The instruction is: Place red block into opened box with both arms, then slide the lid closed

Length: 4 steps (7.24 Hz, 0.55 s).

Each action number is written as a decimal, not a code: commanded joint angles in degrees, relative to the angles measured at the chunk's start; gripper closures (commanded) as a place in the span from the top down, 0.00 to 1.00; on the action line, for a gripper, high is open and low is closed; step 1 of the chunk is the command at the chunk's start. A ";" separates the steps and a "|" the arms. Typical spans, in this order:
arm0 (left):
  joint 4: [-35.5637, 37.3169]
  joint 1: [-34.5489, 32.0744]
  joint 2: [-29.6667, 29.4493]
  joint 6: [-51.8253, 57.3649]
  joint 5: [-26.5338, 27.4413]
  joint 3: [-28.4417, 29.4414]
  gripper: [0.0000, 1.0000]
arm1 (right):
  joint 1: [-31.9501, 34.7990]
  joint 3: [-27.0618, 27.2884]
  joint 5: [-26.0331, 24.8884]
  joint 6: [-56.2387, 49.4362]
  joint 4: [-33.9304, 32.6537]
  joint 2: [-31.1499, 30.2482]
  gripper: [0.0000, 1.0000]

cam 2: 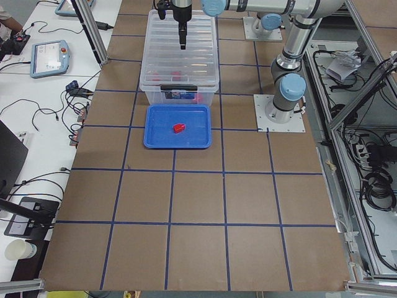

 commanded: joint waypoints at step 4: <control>0.12 0.02 0.32 0.06 0.06 0.04 1.00 | -0.18 0.12 1.01 -0.87 0.08 0.00 1.00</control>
